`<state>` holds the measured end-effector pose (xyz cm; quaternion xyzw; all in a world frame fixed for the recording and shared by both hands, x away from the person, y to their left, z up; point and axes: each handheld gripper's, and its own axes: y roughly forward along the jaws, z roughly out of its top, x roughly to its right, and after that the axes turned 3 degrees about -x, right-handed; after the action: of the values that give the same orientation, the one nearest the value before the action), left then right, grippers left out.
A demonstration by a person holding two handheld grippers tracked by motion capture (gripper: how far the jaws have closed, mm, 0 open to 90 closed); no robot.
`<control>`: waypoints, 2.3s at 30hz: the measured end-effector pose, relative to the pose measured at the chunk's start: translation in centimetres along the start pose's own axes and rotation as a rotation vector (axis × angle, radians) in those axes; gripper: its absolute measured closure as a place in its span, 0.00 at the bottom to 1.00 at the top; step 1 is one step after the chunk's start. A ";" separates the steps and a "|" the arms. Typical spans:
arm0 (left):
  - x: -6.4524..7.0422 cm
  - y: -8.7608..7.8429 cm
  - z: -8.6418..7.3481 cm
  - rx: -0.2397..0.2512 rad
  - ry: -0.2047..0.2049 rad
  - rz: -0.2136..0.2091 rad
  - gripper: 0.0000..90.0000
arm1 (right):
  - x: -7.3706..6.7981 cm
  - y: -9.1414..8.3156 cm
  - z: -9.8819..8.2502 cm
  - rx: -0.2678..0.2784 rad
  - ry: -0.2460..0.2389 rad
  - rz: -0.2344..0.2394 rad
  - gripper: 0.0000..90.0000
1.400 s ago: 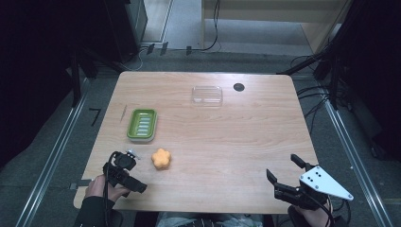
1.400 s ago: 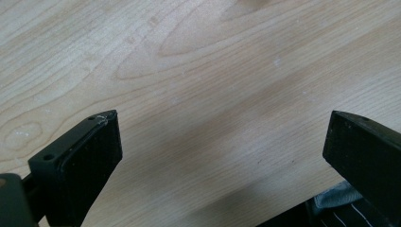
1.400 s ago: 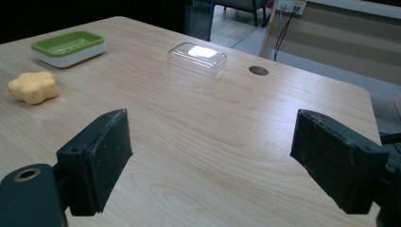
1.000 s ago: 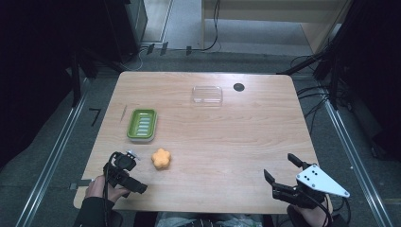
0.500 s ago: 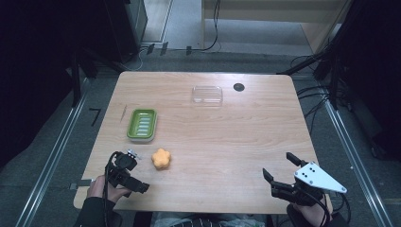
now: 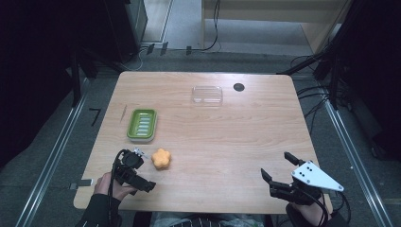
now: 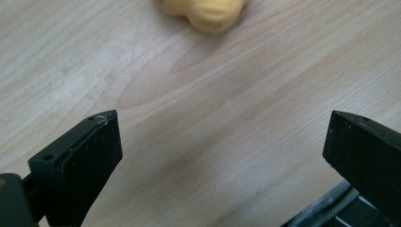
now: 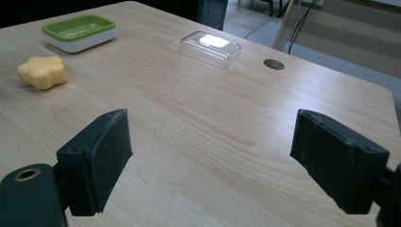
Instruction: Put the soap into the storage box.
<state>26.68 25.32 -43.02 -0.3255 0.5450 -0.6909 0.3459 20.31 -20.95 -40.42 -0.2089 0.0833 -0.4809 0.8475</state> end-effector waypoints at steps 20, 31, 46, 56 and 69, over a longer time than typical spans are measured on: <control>-0.5 0.8 2.8 0.004 0.078 0.001 0.00 | 0.0 -0.1 0.0 -0.007 0.005 0.000 0.15; -0.6 1.3 4.4 -0.019 0.145 0.011 0.00 | 0.1 -0.1 -0.1 -0.007 0.006 -0.001 0.15; 0.1 1.6 5.6 -0.038 0.225 0.024 0.05 | 0.1 -0.2 -0.1 -0.009 0.006 -0.002 0.15; 0.2 1.8 6.2 -0.043 0.252 0.061 0.16 | 0.1 -0.2 -0.1 -0.008 0.002 -0.001 0.15; 0.4 2.5 7.0 -0.094 0.293 0.096 0.25 | 0.0 -0.1 -0.1 -0.012 -0.002 -0.004 0.15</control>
<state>32.57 20.85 -44.09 -0.2104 0.6365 -0.6872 0.2797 20.16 -21.03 -40.42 -0.2147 0.0850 -0.4817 0.8453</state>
